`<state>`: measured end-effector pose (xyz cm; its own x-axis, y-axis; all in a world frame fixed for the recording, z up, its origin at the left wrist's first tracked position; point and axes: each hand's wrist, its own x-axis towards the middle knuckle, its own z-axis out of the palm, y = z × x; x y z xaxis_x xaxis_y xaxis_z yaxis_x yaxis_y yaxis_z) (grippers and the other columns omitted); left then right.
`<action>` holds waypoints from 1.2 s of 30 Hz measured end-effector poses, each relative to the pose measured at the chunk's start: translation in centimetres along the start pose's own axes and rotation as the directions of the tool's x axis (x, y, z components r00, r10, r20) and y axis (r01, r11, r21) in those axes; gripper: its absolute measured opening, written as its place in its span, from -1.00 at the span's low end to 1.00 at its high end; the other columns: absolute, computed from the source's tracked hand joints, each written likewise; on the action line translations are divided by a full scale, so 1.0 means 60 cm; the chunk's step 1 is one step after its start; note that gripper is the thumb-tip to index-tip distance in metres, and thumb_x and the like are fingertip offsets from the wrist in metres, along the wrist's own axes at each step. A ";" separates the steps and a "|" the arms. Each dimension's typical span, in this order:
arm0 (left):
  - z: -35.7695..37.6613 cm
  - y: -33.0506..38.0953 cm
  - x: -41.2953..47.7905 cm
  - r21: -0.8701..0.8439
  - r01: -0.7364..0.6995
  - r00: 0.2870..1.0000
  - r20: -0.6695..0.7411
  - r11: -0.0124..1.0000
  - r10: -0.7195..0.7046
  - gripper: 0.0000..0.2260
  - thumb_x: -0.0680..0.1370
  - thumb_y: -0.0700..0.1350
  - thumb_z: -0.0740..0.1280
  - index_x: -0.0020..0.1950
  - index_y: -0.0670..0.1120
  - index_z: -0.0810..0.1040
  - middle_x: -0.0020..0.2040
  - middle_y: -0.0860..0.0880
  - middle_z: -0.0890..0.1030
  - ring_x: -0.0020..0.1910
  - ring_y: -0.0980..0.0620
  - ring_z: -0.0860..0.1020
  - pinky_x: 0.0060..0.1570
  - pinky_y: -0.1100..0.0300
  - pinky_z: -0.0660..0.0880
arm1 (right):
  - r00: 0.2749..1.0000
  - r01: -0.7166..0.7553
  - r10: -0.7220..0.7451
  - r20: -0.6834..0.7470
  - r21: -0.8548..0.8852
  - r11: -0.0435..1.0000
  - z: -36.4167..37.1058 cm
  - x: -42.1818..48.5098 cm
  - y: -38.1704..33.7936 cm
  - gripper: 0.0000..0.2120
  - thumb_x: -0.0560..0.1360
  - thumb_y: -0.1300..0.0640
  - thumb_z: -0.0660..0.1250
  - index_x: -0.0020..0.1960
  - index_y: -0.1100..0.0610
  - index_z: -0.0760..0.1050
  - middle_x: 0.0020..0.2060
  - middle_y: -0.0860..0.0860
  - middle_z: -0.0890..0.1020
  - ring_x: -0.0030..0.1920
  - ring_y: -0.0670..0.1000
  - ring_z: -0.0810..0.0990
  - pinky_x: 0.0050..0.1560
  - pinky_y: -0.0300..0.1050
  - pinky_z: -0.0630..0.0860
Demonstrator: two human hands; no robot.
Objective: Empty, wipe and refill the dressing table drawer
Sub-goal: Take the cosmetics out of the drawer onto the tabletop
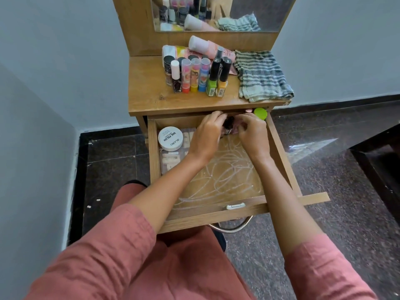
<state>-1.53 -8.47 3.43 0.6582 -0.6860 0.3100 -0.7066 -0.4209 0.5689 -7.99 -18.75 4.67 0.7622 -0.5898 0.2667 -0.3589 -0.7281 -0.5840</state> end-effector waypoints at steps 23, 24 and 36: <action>-0.036 0.018 -0.002 -0.141 0.124 0.992 0.018 0.982 -0.123 -0.82 0.50 -0.26 0.30 0.09 -0.20 0.56 0.02 -0.14 0.59 0.01 -0.07 0.56 -0.04 0.15 0.44 | 0.996 0.029 -0.024 0.088 -0.057 0.998 -0.012 -0.002 -0.043 -0.76 0.40 0.42 0.25 -0.01 0.29 0.59 -0.03 0.18 0.60 0.00 0.16 0.55 0.00 0.02 0.50; -0.045 0.021 -0.004 -0.160 0.113 0.993 -0.008 0.981 -0.116 -0.82 0.50 -0.25 0.30 0.08 -0.20 0.57 0.02 -0.13 0.60 0.00 -0.07 0.56 -0.04 0.16 0.45 | 0.997 0.044 -0.042 0.071 -0.029 0.999 -0.021 -0.003 -0.052 -0.76 0.39 0.43 0.26 -0.01 0.28 0.60 -0.04 0.18 0.61 -0.02 0.15 0.56 0.01 0.02 0.51; -0.207 0.016 0.018 -0.304 0.045 0.949 -0.283 0.951 -0.136 -0.81 0.46 -0.26 0.35 0.07 -0.16 0.60 -0.02 -0.04 0.62 -0.14 0.18 0.57 -0.08 0.43 0.52 | 0.983 0.181 -0.179 -0.029 0.160 0.970 -0.065 0.039 -0.185 -0.81 0.39 0.39 0.35 -0.02 0.26 0.61 -0.07 0.11 0.63 -0.08 -0.06 0.54 -0.08 -0.44 0.44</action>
<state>1.74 -2.23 13.78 0.7945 -0.4261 0.4328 -0.5634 -0.2509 0.7872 -4.31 -13.39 14.76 0.7985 -0.4597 0.3887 -0.1241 -0.7575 -0.6410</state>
